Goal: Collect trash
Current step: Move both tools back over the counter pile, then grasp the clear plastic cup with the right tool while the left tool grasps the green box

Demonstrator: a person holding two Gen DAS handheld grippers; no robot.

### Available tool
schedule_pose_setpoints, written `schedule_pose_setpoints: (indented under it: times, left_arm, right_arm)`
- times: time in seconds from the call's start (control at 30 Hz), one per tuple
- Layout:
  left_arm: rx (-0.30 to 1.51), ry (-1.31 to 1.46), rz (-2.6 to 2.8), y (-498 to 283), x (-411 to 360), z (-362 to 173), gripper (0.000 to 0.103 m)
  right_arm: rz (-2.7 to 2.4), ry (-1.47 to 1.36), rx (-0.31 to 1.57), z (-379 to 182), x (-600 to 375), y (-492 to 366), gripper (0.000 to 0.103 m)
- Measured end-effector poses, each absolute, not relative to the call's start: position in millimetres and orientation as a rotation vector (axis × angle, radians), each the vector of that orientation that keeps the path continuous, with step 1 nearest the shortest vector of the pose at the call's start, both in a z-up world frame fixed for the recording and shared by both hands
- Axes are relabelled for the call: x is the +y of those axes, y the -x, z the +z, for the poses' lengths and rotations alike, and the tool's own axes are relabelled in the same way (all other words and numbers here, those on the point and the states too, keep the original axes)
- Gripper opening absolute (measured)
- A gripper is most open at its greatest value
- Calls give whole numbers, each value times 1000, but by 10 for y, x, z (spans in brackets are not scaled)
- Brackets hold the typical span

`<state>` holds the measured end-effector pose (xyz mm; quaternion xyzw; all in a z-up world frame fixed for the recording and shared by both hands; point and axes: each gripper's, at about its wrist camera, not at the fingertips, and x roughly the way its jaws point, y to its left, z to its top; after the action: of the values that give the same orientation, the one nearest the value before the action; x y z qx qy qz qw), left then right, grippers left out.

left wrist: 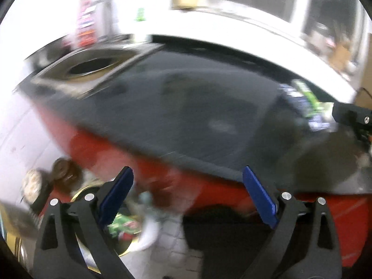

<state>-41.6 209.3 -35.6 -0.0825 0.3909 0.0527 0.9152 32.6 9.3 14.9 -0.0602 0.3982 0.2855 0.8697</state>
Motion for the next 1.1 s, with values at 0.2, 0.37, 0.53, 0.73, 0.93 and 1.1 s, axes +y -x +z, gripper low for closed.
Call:
schedule_pose_setpoints:
  times: [0.2,0.37,0.53,0.73,0.93,1.1]
  left_arm:
    - [809,113,-92,-216,1100,-105,92]
    - [803,87,-172,-617,468,40,92]
    - [811,78,-199,-879,174,103,92]
    - [827,63,-195,-1144,49,102,92]
    - [848,42,-180,-1669,-107,10,92]
    - [883,40,-194,-2242,-316,-137,91]
  right_arm:
    - [326,-2,802,336,-1350,-470,89]
    - [203,-100,807,286,-2115,-543,89]
    - [184,-124,822,234,-2319,-628,89]
    - [196,-157,852,113,-2386,-821,89]
    - [208,-279,929,-204,-2533,-1279,89]
    - [202,-372,1016,-553,-2615,-1721,80]
